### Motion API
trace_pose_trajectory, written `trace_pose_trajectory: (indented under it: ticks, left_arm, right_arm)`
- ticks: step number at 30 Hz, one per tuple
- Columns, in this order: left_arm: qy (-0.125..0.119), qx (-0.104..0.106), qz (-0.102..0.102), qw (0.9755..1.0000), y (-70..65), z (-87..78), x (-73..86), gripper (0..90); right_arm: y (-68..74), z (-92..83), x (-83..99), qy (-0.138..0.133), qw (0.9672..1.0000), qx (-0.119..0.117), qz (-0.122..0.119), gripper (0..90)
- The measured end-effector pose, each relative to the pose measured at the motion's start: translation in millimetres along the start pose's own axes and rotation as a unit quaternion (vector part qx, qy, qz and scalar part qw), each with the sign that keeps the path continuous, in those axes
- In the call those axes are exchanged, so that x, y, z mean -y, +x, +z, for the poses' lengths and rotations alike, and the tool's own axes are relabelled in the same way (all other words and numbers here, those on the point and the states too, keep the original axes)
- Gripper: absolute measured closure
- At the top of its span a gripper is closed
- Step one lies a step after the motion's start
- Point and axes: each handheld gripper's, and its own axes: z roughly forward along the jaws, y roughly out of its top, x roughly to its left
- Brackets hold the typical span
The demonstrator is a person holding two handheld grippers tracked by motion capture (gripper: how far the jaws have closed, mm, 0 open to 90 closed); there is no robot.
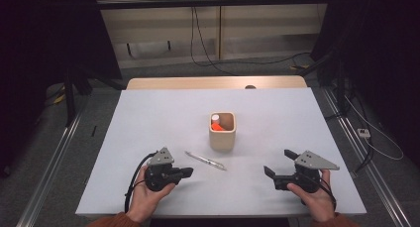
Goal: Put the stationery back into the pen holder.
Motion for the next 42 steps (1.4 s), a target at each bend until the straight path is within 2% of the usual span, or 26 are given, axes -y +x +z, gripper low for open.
trace_pose_trajectory:
  ticks: [4,5,9,14,18,22,27,29,33,36,37,38,40,41,42]
  left_arm:
    - [0.002,0.002,0.008,1.0,0.0,8.4,-6.2,90.0]
    - [0.002,-0.005,0.011,0.9999,0.0,11.6,-9.3,90.0]
    - [-0.001,-0.007,0.011,0.9999,1.4,23.5,-19.0,90.0]
    - [0.007,0.004,0.009,0.9999,-0.6,37.3,-29.0,90.0]
    - [0.023,0.003,0.025,0.9994,-2.7,44.0,-38.2,90.0]
    - [0.019,0.007,0.028,0.9994,-3.1,53.9,-43.9,90.0]
    - [0.035,0.016,0.031,0.9988,-4.5,64.6,-41.0,90.0]
    - [0.034,0.021,0.032,0.9987,-5.0,65.2,-40.4,90.0]
    - [0.053,0.025,0.036,0.9977,-5.4,70.6,-36.0,90.0]
    - [0.063,0.026,0.034,0.9971,-6.4,75.8,-32.5,90.0]
    - [0.066,0.02,0.036,0.997,-7.2,77.4,-31.9,90.0]
    - [0.067,0.029,0.035,0.9967,-7.1,79.3,-31.3,90.0]
    - [0.072,0.031,0.036,0.9963,-8.1,82.5,-30.3,90.0]
    - [0.075,0.021,0.038,0.9963,-9.3,83.7,-29.9,90.0]
    - [0.076,0.029,0.038,0.9959,-8.1,84.6,-29.7,90.0]
  right_arm:
    - [-0.2,0.3,0.2,0.001,1.0,-0.001,0.001,5.8]
    - [-0.1,0.4,0.2,0.001,1.0,-0.001,0.0,5.5]
    - [-0.2,1.0,0.3,0.002,1.0,-0.002,0.001,5.4]
    - [-0.3,1.6,0.9,0.005,1.0,-0.003,0.001,5.3]
    - [0.0,0.6,0.8,0.002,1.0,-0.003,0.0,5.4]
    - [-0.2,0.7,0.8,0.002,1.0,-0.003,0.0,5.3]
    - [0.3,0.1,0.5,-0.001,1.0,-0.003,0.002,5.2]
    - [0.3,0.1,0.6,-0.001,1.0,-0.004,0.001,5.3]
    - [0.1,0.0,0.6,-0.001,1.0,-0.003,0.002,5.3]
    - [0.4,0.2,0.6,0.0,1.0,-0.004,0.001,5.2]
    - [0.5,0.4,0.6,0.001,1.0,-0.005,0.0,5.2]
    - [0.4,0.7,0.7,0.001,1.0,-0.005,0.0,5.2]
    - [-0.3,1.4,0.7,0.001,1.0,-0.004,0.002,5.2]
    - [-0.3,1.5,0.7,0.002,1.0,-0.004,0.002,5.2]
    - [-0.4,1.3,0.8,0.002,1.0,-0.004,0.0,5.3]
